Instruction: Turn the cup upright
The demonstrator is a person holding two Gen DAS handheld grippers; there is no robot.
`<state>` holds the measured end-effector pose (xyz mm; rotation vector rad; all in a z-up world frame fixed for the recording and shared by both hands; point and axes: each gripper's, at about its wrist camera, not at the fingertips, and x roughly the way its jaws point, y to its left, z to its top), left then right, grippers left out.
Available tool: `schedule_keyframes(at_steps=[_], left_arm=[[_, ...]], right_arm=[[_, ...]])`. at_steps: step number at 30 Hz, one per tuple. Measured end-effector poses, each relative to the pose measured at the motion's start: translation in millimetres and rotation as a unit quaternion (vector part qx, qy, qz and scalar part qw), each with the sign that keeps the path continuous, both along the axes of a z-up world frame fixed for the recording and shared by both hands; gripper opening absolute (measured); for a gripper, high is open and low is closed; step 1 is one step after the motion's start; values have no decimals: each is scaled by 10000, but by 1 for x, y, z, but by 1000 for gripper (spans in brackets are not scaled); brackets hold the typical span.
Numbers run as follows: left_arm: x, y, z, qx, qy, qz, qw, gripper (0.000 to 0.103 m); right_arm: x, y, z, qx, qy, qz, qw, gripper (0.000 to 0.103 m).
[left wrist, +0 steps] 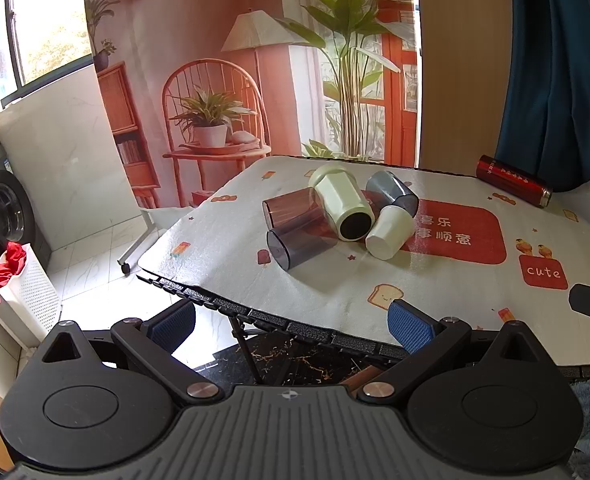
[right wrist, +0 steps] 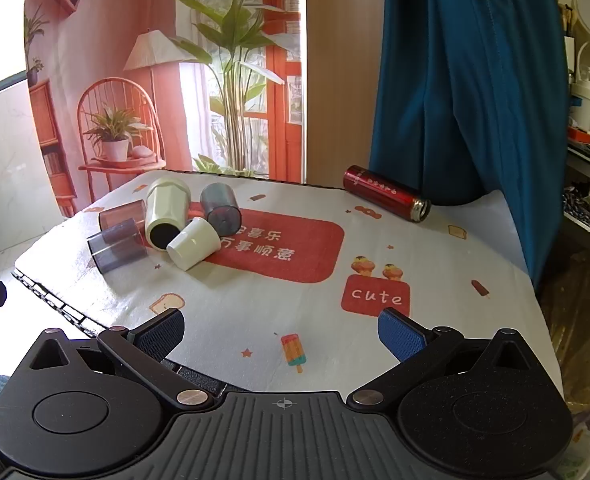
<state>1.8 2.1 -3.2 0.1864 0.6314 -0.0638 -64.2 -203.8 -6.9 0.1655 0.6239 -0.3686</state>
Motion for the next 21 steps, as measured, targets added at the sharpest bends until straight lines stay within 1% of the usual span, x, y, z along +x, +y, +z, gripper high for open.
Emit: schedule_keyframes(at_steps=[9, 21], left_arm=[[0, 0, 0, 0, 1, -8, 10000, 103], [0, 1, 0, -35, 21, -8, 10000, 103]], right_arm=[[-1, 2, 3, 11, 8, -5, 10000, 103], [0, 5, -5, 16, 13, -9, 10000, 103]])
